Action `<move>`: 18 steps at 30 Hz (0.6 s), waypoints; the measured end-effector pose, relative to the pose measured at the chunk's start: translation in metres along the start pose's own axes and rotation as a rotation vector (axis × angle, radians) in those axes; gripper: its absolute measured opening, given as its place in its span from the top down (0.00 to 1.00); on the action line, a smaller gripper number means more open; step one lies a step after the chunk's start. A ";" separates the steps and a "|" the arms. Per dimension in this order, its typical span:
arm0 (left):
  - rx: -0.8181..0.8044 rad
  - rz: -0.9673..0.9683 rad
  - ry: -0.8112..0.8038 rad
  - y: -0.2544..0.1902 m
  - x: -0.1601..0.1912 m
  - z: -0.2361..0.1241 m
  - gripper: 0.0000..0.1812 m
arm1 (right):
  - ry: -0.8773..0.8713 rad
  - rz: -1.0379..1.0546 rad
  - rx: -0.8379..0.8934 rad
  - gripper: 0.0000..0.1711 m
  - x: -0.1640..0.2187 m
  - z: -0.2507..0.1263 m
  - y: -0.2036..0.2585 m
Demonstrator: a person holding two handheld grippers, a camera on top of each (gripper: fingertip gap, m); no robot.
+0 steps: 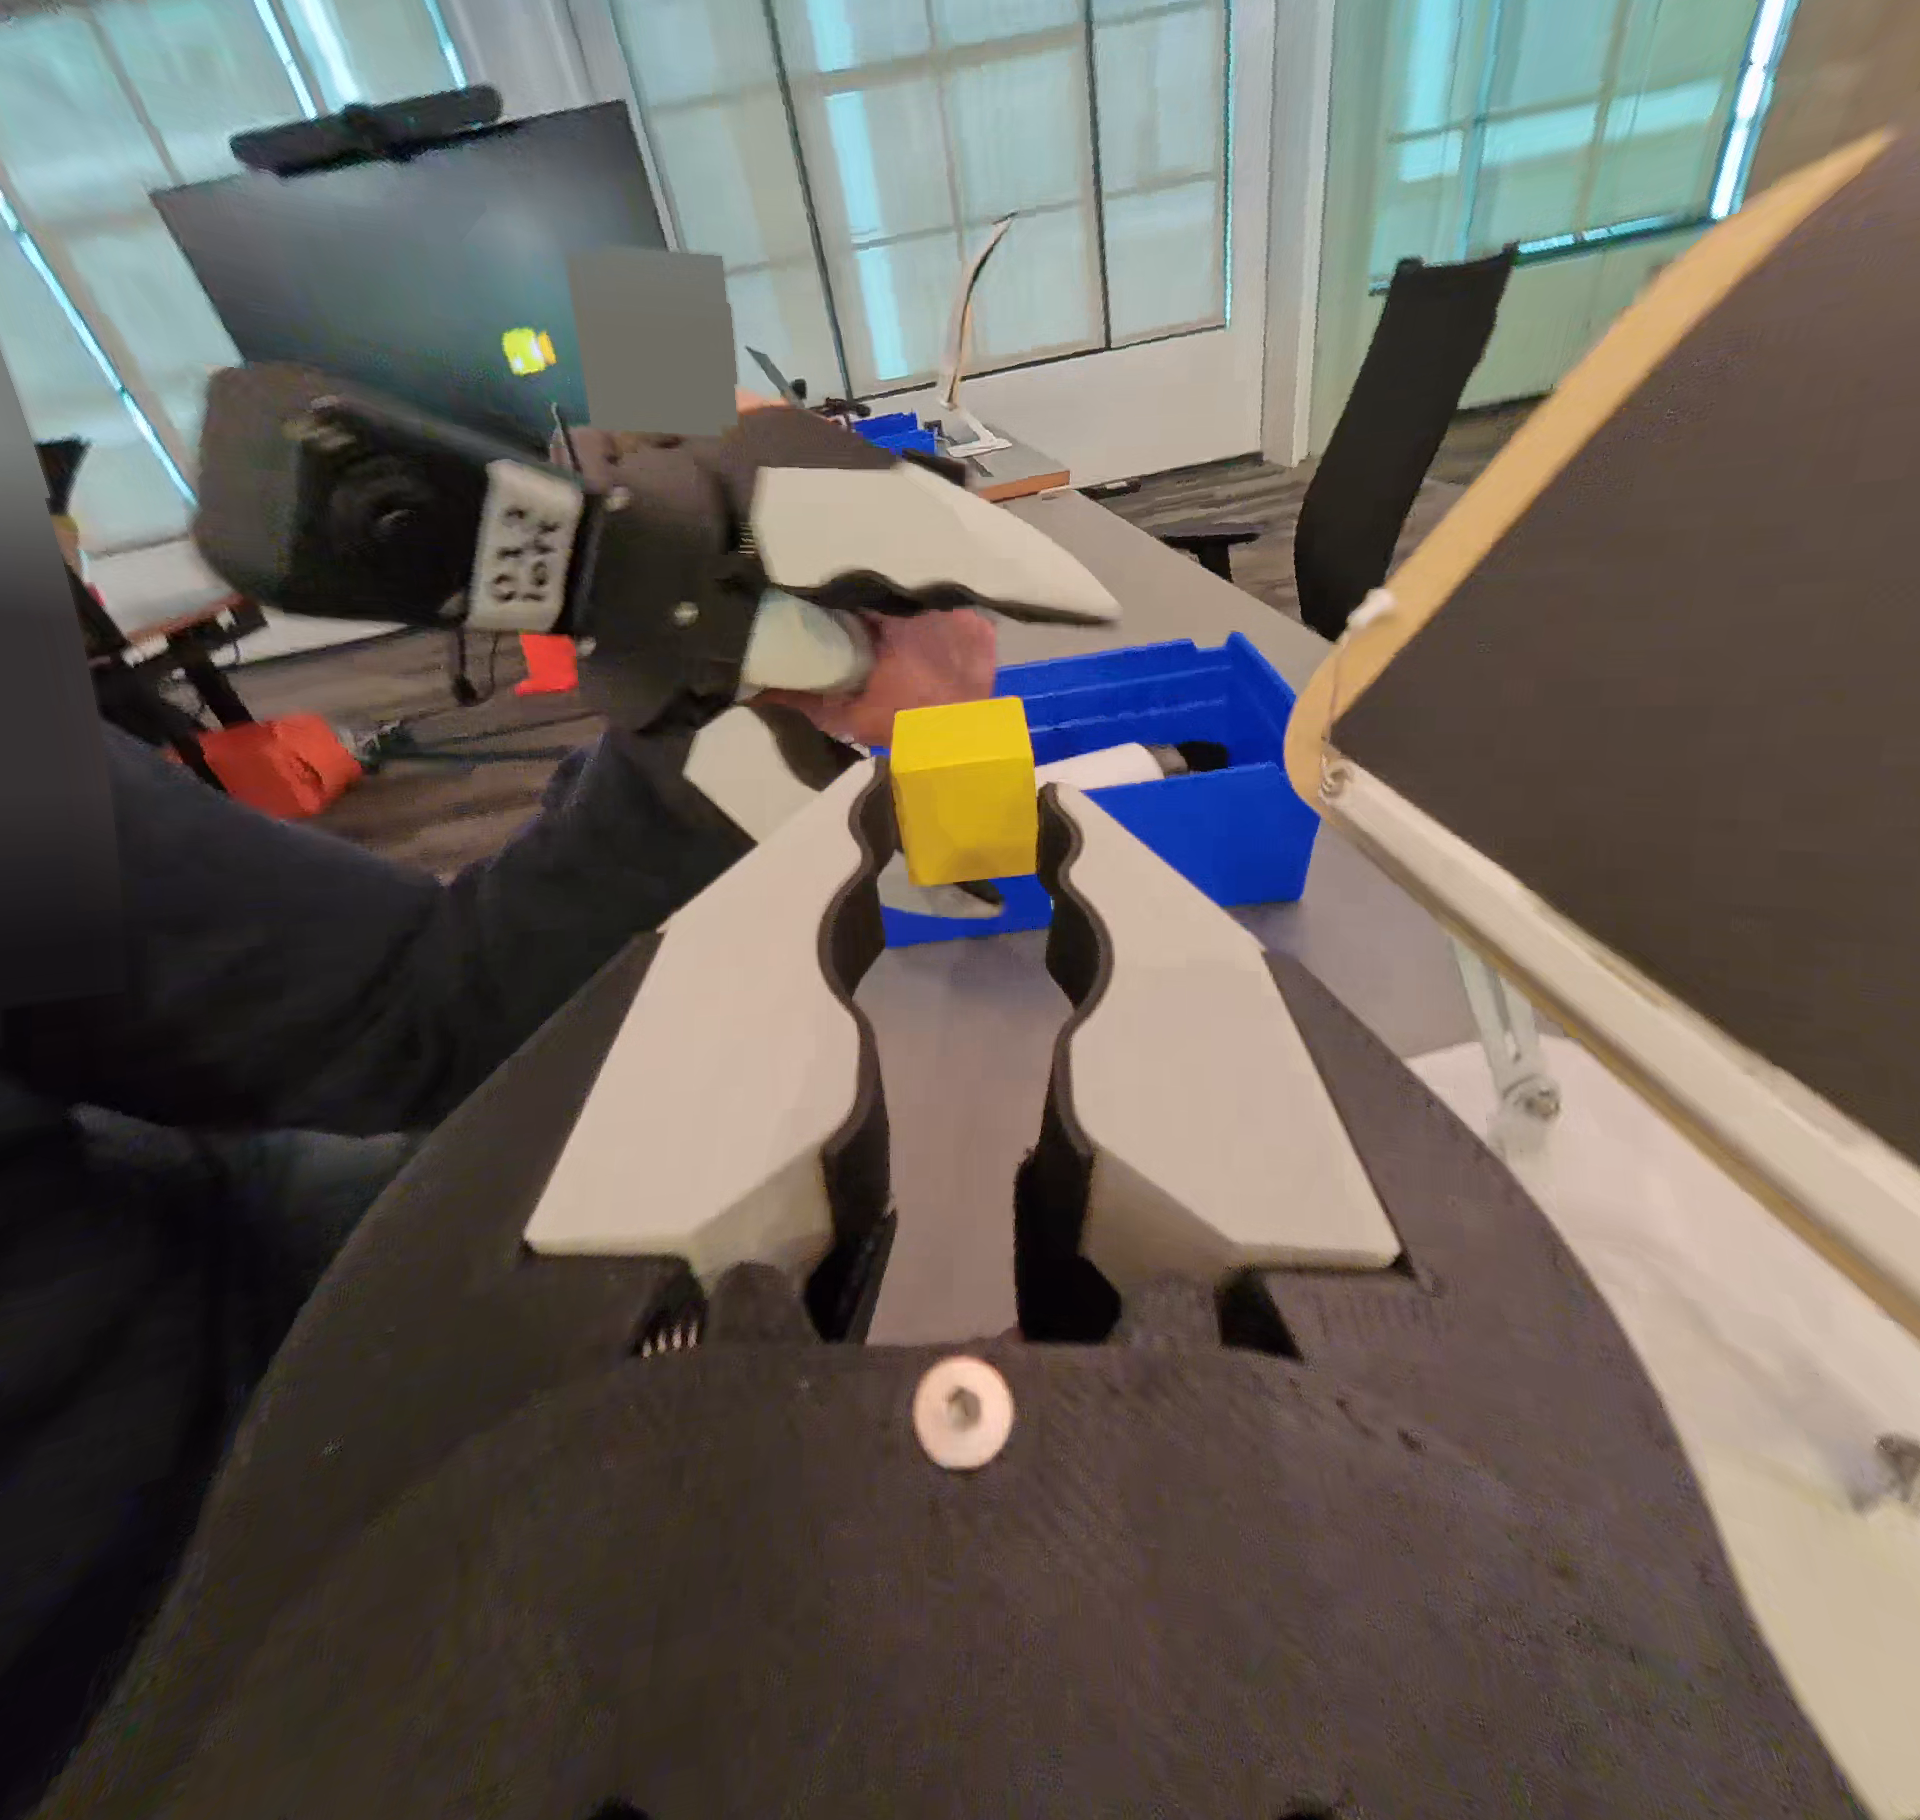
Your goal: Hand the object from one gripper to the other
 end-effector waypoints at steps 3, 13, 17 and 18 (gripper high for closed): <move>-0.067 0.130 -0.006 -0.005 -0.010 0.009 0.70 | 0.018 0.067 0.033 0.86 0.004 -0.002 -0.008; -0.080 0.261 0.064 -0.017 -0.009 0.024 0.83 | 0.036 0.149 0.069 0.86 0.003 -0.008 -0.013; -0.068 0.182 0.046 -0.013 -0.009 0.022 0.84 | 0.053 0.050 0.066 0.85 0.001 -0.006 -0.010; -0.060 0.146 0.033 -0.011 -0.010 0.019 0.84 | 0.064 0.010 0.089 0.78 0.001 -0.007 -0.011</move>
Point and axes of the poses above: each gripper's, where its closed fingertips meet, z out along the fingers, x out of its underside, y = z × x across the jaws, the point moved 8 cm from there along -z, back along the fingers, and after that the axes turned 12 degrees about -y, right-handed, at the moved point
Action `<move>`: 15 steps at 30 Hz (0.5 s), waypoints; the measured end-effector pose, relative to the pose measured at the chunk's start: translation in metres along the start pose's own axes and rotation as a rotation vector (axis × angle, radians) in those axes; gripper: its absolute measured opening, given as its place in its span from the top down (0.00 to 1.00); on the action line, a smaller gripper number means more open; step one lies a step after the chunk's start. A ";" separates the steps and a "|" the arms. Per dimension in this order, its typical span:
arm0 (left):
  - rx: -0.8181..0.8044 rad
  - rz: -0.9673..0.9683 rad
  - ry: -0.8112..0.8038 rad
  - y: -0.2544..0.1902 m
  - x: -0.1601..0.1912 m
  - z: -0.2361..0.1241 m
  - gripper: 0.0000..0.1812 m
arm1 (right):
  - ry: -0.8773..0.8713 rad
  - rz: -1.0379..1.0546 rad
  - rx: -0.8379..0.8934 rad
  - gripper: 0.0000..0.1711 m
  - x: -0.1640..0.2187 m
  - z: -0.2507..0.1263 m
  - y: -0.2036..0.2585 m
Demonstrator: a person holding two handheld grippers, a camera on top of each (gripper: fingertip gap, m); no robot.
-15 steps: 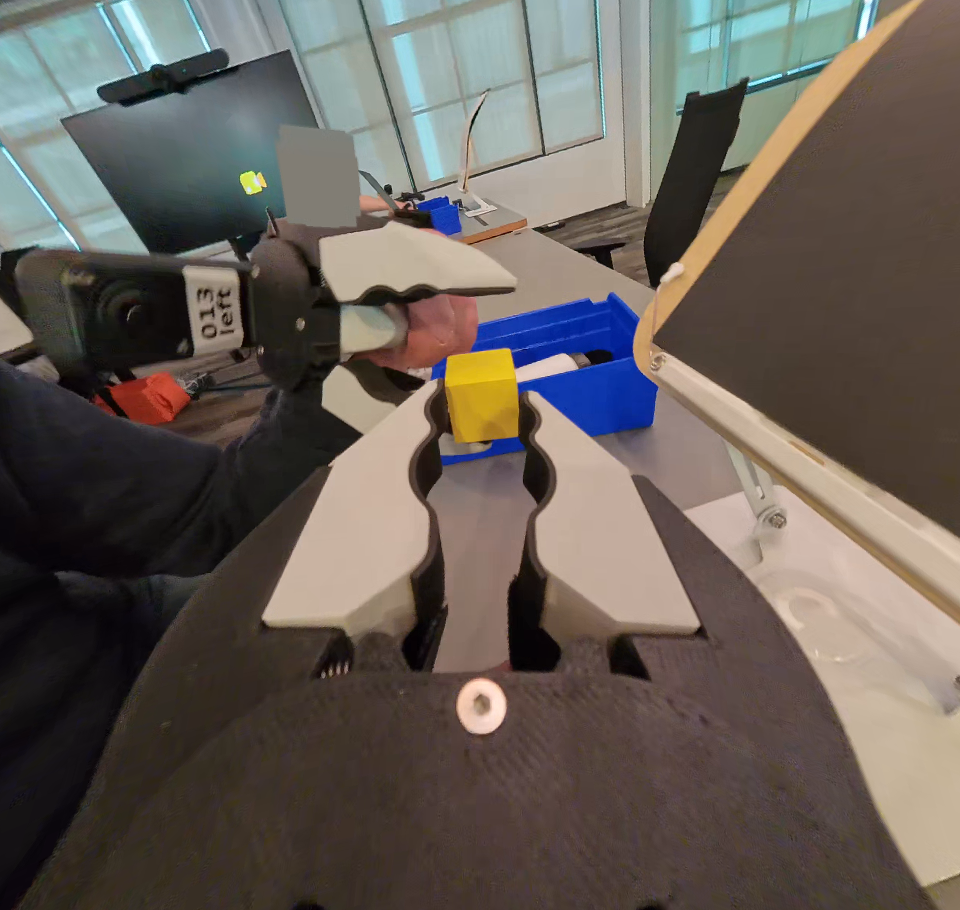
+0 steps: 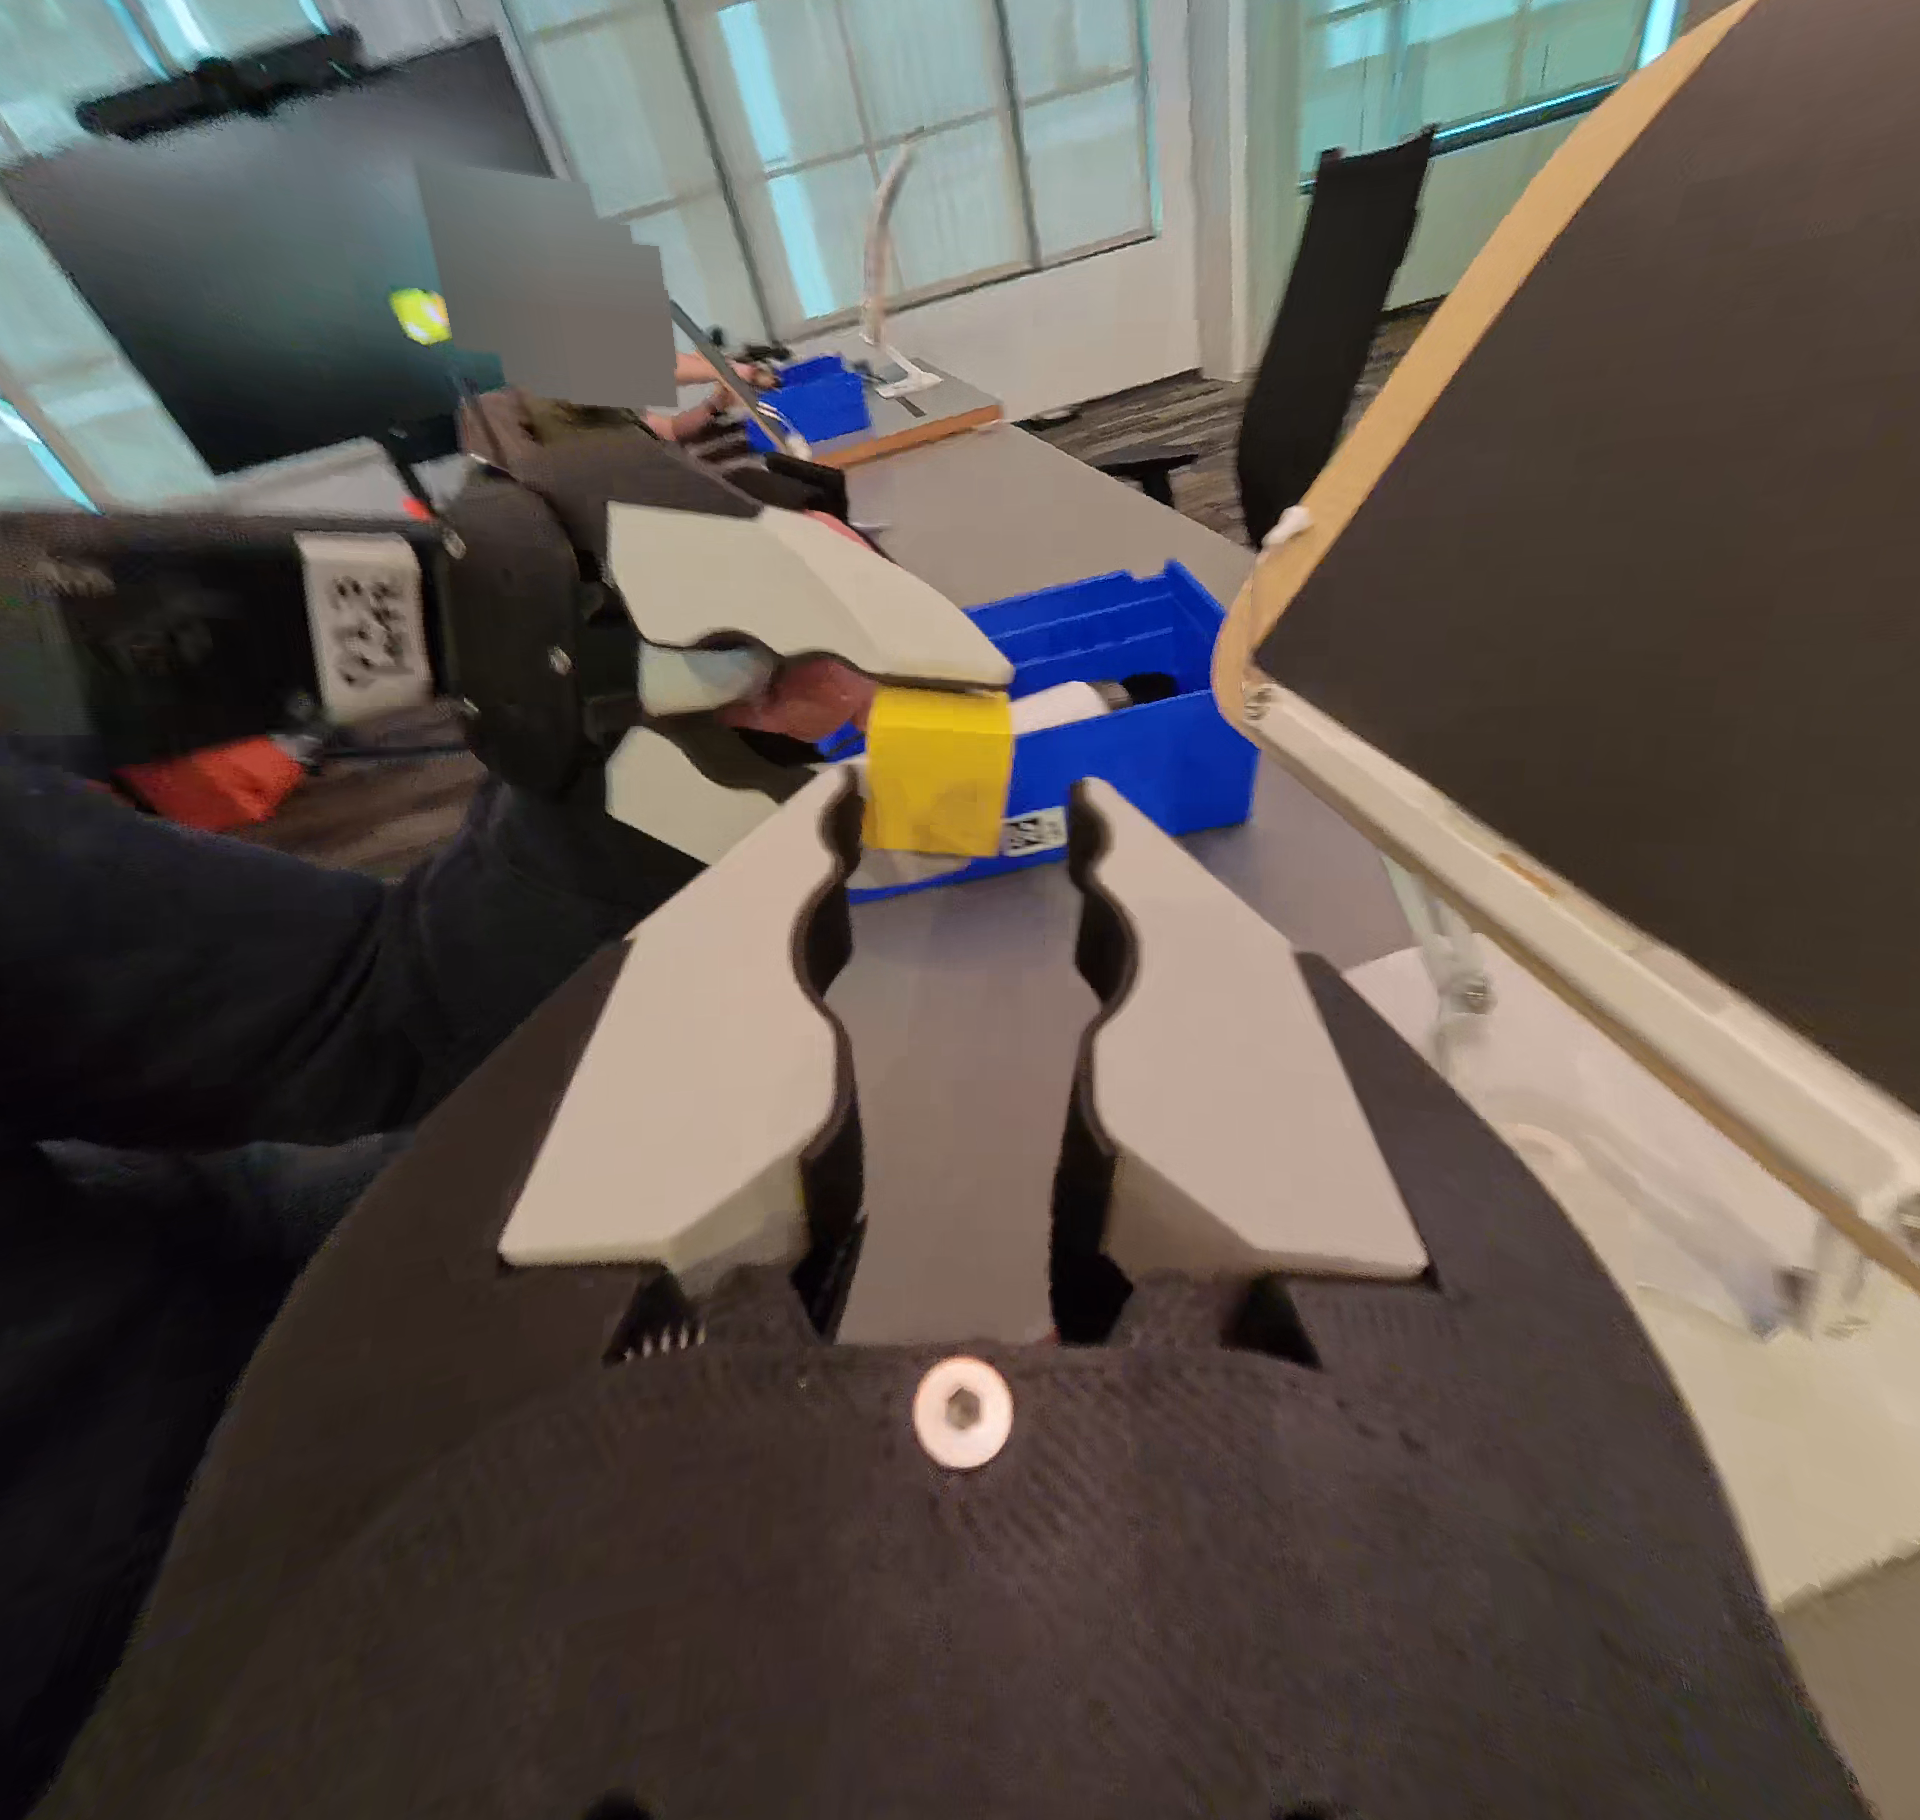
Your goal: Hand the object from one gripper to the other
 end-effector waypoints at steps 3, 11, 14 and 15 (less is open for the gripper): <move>0.017 -0.101 -0.025 0.008 0.000 -0.009 0.84 | 0.045 -0.110 0.027 0.71 -0.006 -0.002 0.006; 0.101 -0.230 -0.071 0.010 -0.007 -0.016 0.84 | 0.052 -0.391 0.026 0.72 -0.023 -0.005 0.031; 0.135 -0.267 -0.088 0.007 -0.011 -0.012 0.84 | 0.060 -0.458 0.001 0.73 -0.028 -0.009 0.039; 0.144 -0.300 -0.110 0.007 -0.012 -0.011 0.84 | 0.067 -0.492 -0.003 0.74 -0.029 -0.010 0.041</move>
Point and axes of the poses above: each gripper's, where its closed fingertips meet, z out along the fingers, x out of its underside, y = z × x across the jaws, the point moved 8 cm from there along -z, back along the fingers, and after that the axes turned 12 degrees about -y, right-handed, at the moved point
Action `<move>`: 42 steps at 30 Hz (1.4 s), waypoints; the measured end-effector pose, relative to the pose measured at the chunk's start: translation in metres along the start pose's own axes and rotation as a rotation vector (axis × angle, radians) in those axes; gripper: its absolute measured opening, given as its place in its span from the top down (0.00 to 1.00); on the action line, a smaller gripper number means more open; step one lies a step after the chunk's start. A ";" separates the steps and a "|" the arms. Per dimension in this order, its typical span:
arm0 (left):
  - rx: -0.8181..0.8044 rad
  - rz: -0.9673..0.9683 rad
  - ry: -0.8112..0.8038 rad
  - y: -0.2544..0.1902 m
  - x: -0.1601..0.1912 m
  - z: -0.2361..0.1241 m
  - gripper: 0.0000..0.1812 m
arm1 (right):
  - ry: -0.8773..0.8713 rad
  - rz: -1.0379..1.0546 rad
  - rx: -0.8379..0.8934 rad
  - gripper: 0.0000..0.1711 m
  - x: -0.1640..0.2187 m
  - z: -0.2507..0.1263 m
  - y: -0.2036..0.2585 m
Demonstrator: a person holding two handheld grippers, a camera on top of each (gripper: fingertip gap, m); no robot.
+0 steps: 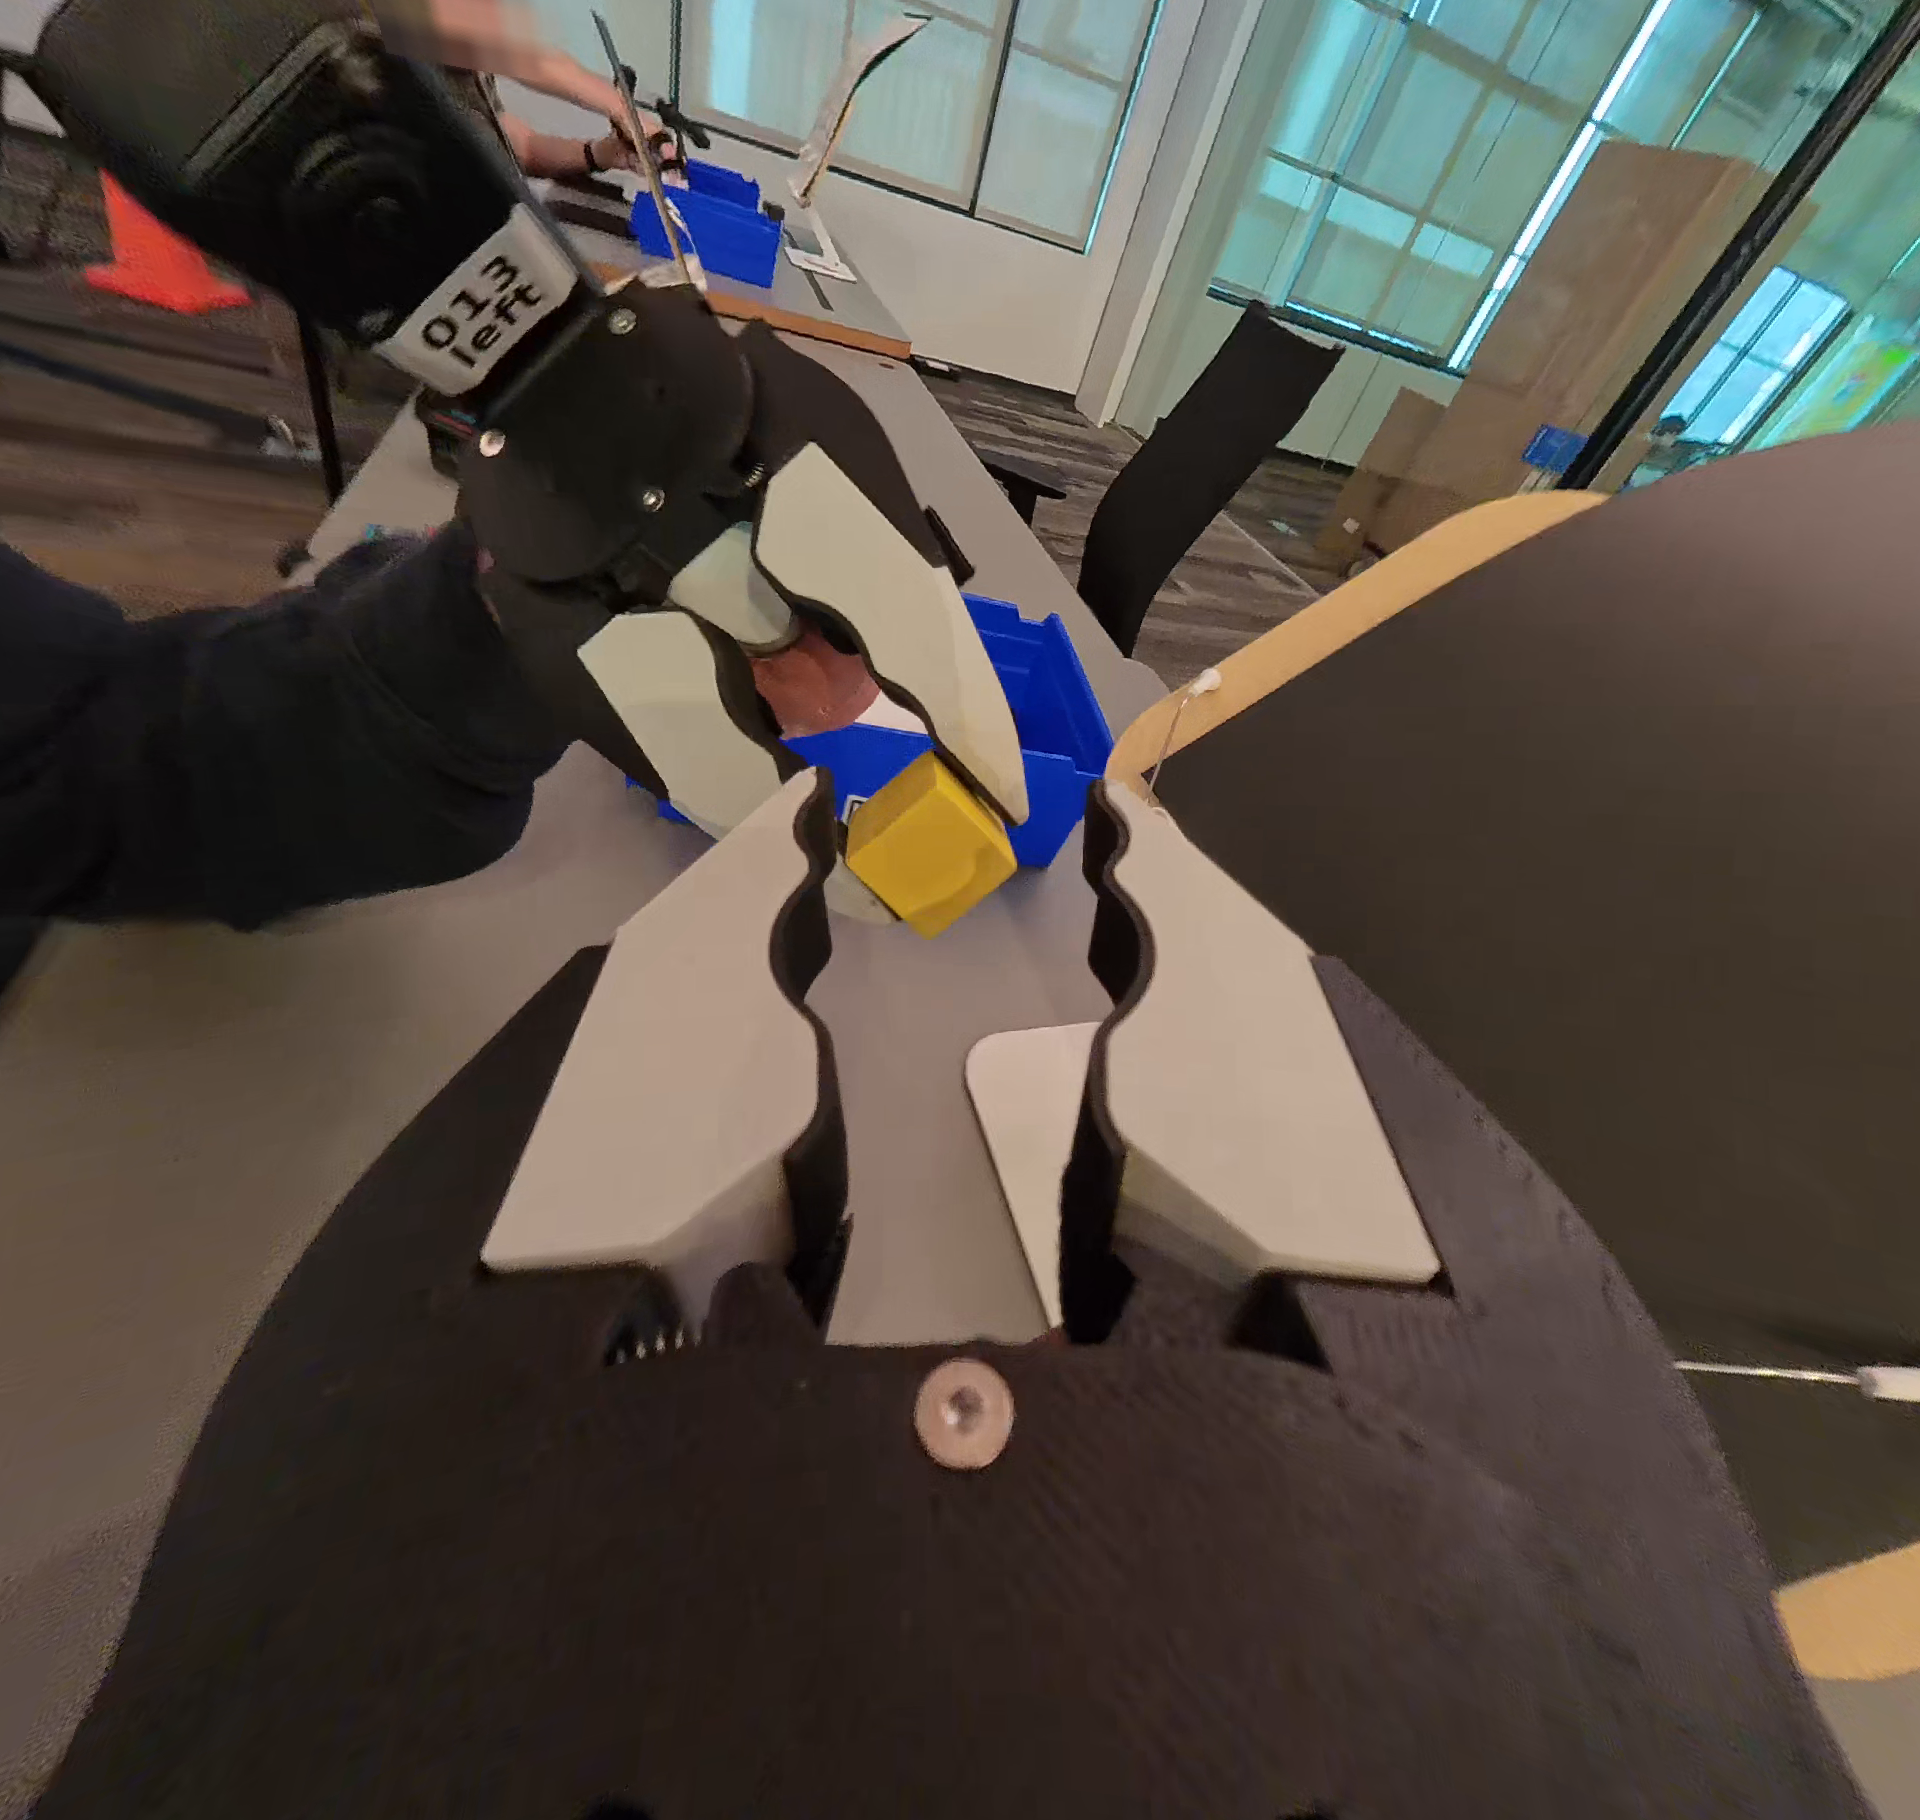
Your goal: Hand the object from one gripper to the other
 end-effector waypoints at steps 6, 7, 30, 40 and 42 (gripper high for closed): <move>0.102 -0.179 -0.063 -0.002 -0.003 0.002 0.84 | 0.099 -0.307 -0.022 0.73 -0.006 -0.011 0.011; 0.119 -0.207 -0.071 -0.002 -0.003 0.002 0.84 | 0.108 -0.339 -0.036 0.73 -0.006 -0.012 0.013; 0.784 -0.665 -0.185 -0.031 0.019 -0.014 0.84 | 0.403 -0.916 -0.351 0.84 0.021 0.009 0.082; 0.894 -0.748 -0.259 -0.036 0.022 -0.013 0.84 | 0.420 -0.917 -0.388 0.86 0.018 0.011 0.093; 0.898 -0.762 -0.273 -0.036 0.022 -0.012 0.84 | 0.414 -0.878 -0.372 0.86 0.017 0.010 0.089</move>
Point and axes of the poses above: each gripper's, where its closed fingertips meet, z out along the fingers, x out of its underside, y = z × x across the jaws, the point moved 8 cm from there along -z, back along the fingers, and after that the axes turned 12 degrees about -y, right-handed, at the moved point
